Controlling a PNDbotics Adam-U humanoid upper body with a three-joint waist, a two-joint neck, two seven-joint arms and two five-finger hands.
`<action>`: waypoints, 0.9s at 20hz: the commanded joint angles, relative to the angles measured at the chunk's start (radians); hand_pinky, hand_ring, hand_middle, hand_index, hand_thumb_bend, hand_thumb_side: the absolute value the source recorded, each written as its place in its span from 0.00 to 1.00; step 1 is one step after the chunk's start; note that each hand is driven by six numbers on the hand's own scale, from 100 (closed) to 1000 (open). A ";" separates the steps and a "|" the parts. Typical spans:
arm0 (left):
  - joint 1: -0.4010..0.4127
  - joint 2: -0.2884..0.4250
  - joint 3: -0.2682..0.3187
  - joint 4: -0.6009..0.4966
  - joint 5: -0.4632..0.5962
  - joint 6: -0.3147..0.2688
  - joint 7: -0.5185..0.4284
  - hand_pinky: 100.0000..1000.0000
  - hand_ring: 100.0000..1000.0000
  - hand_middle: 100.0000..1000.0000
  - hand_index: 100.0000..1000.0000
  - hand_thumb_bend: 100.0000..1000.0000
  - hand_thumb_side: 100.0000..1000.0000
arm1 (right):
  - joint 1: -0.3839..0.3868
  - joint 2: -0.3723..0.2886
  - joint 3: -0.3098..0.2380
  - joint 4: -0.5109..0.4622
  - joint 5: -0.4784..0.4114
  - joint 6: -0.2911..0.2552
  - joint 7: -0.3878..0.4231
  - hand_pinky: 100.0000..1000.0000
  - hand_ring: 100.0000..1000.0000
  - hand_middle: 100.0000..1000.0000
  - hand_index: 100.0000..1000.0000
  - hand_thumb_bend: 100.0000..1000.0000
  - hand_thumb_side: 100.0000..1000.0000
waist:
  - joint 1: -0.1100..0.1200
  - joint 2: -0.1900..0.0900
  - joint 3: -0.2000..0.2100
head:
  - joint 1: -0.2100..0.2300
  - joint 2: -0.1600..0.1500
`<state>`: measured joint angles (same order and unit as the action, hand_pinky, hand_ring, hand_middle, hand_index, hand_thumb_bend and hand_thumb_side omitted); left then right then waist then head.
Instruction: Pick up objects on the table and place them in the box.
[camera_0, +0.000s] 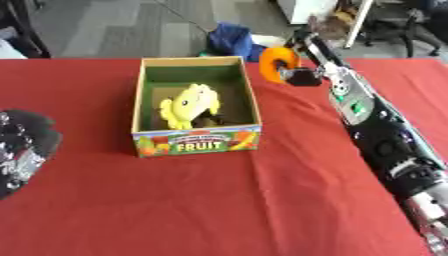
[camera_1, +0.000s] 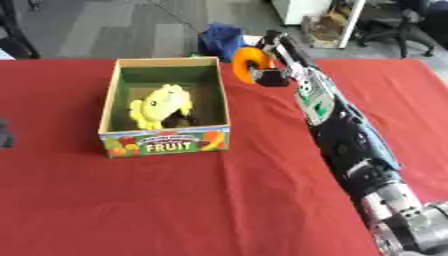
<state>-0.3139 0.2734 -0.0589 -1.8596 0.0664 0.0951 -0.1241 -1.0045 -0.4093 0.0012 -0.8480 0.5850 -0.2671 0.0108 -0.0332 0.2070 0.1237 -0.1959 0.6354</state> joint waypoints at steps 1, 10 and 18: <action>-0.009 0.017 0.002 -0.018 0.002 -0.001 0.001 0.57 0.54 0.53 0.57 0.53 0.31 | -0.041 -0.012 0.015 -0.067 -0.043 0.000 0.024 0.77 1.00 0.58 0.27 0.00 0.00 | 0.002 -0.021 0.002 | -0.002 -0.006; -0.014 0.012 -0.002 -0.018 0.005 -0.001 -0.004 0.57 0.54 0.53 0.57 0.53 0.31 | -0.084 0.086 0.080 -0.084 0.014 -0.051 0.112 0.79 1.00 0.60 0.28 0.00 0.00 | 0.004 -0.019 0.029 | -0.016 -0.009; -0.021 0.006 -0.006 -0.020 0.008 -0.001 -0.009 0.57 0.54 0.52 0.57 0.53 0.31 | -0.077 0.176 0.092 -0.013 0.134 -0.089 0.138 0.79 1.00 0.62 0.45 0.00 0.00 | 0.010 -0.011 0.052 | -0.029 -0.014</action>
<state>-0.3190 0.2724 -0.0651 -1.8596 0.0709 0.0954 -0.1296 -1.0601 -0.2305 0.0960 -0.8618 0.6969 -0.3483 0.1481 -0.0271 0.2111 0.1751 -0.2210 0.6316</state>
